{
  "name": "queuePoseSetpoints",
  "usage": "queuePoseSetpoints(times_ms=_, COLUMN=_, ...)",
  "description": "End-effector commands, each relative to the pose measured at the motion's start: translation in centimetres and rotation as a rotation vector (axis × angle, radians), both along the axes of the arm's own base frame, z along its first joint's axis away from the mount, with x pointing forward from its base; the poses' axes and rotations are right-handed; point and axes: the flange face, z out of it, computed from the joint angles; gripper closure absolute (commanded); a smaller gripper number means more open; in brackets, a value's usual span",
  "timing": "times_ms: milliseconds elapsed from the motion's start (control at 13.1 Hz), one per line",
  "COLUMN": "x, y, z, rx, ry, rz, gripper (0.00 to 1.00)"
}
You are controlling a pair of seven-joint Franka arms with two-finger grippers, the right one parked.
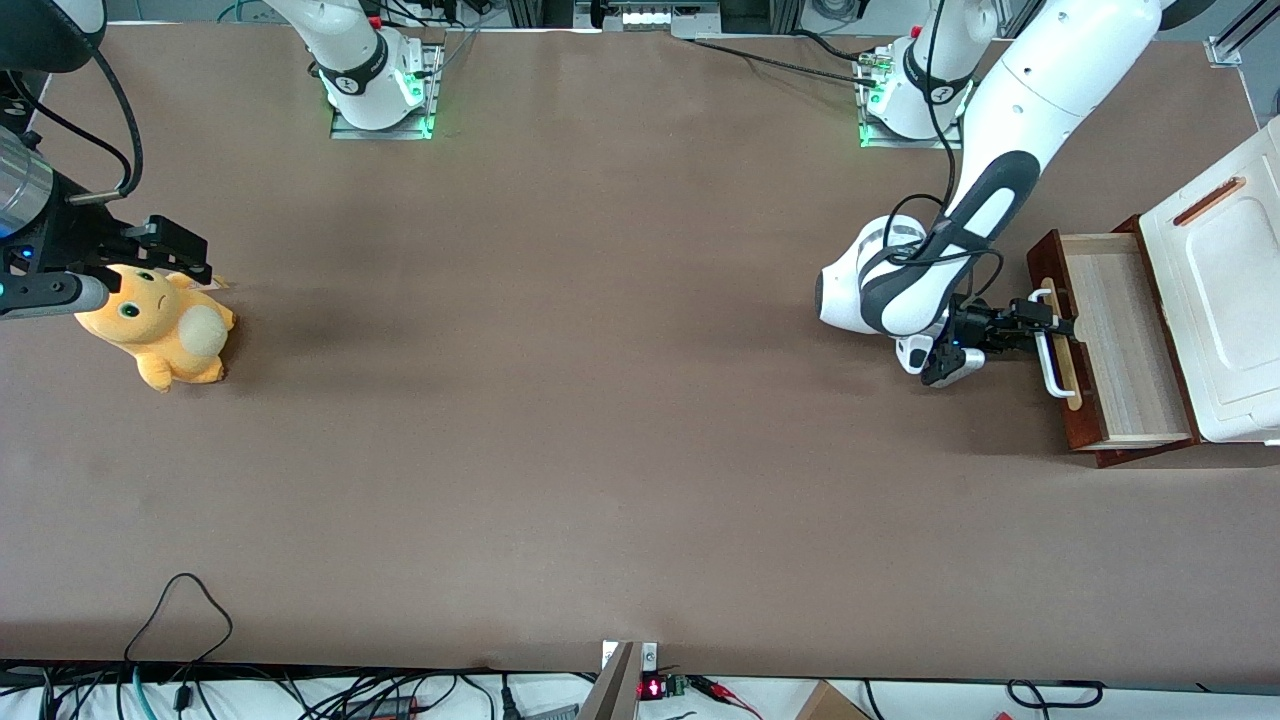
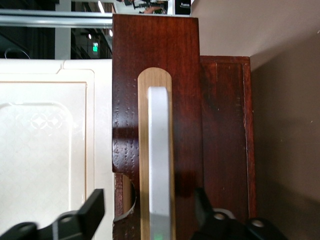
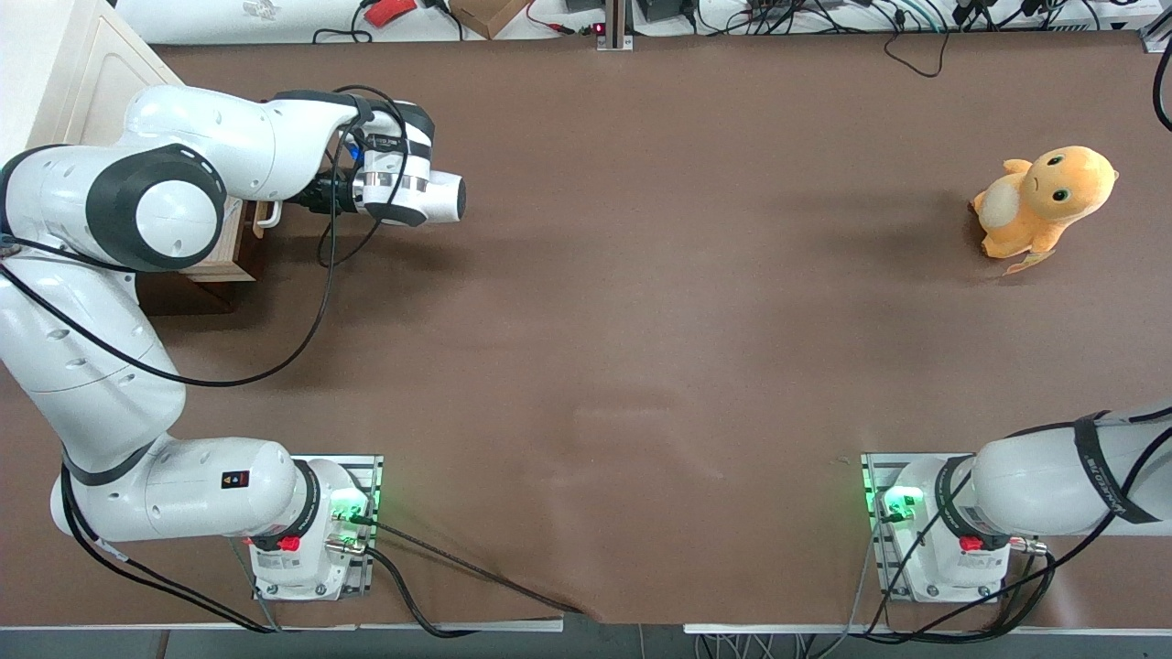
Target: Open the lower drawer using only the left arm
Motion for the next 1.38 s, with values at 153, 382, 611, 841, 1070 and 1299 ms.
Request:
queuePoseSetpoints(times_ms=153, x=4.7, y=-2.3, z=9.4, rx=-0.256, ry=0.074, rz=0.099, gripper=0.0)
queuePoseSetpoints(times_ms=382, x=6.5, y=-3.6, z=16.7, rx=-0.571, ry=0.007, rz=0.173, gripper=0.0)
queuePoseSetpoints(times_ms=611, x=6.6, y=-3.7, z=24.4, rx=-0.839, ry=0.005, rz=0.199, gripper=0.0)
queuePoseSetpoints(times_ms=841, x=5.6, y=-1.0, z=33.0, rx=-1.138, ry=0.009, rz=0.234, gripper=0.0)
queuePoseSetpoints(times_ms=1070, x=4.4, y=4.3, z=37.7, rx=-1.413, ry=0.014, rz=0.254, gripper=0.0)
queuePoseSetpoints(times_ms=1299, x=3.5, y=5.6, z=39.3, rx=-1.481, ry=0.028, rz=0.215, gripper=0.0)
